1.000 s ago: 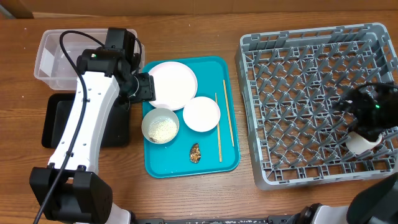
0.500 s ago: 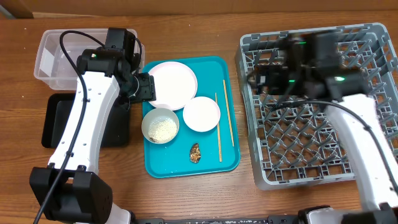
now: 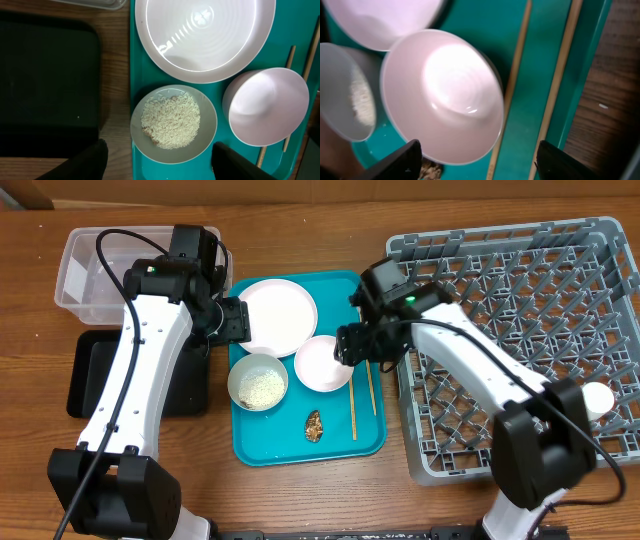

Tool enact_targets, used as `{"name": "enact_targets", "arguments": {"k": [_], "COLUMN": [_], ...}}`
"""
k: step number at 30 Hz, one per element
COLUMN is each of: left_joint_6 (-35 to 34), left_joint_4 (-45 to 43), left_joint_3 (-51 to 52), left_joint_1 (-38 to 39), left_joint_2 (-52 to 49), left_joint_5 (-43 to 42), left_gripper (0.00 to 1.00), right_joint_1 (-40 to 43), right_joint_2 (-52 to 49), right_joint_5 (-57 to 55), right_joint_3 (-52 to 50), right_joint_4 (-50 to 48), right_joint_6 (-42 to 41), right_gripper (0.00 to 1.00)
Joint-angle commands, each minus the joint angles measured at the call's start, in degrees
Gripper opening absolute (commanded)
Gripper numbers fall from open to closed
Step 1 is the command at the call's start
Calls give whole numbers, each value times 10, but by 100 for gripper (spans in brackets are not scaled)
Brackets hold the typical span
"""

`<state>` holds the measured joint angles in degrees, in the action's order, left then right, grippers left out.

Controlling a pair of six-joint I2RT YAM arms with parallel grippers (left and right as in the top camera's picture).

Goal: Sort waste into correct bins and load items into the dishwasher
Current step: 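Reach the right gripper to the pink bowl and grasp its rim, then carry the pink bowl into the back of the dish rack and release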

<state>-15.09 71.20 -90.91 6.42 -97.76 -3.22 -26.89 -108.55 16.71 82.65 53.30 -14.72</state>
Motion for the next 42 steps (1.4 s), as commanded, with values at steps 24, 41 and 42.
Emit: {"name": "enact_targets", "arguments": {"k": [24,41,42], "left_joint_6": [-6,-3,-3], "left_joint_4": [2,-6,-8], "left_joint_3": [-3,-3,-3], "left_joint_1": [8,7,7], "left_joint_2": [10,10,10], "left_joint_5": [-2,-2,-2], "left_gripper": [69,70,70], "right_joint_1": [-6,76,85], "right_joint_2": [-55,154,154], "right_joint_5": [-41,-501,-544], "right_joint_3": [52,183,183], "right_joint_4": [46,76,65], "right_joint_6": [-35,-29,-29], "right_gripper": [4,4,4]}}
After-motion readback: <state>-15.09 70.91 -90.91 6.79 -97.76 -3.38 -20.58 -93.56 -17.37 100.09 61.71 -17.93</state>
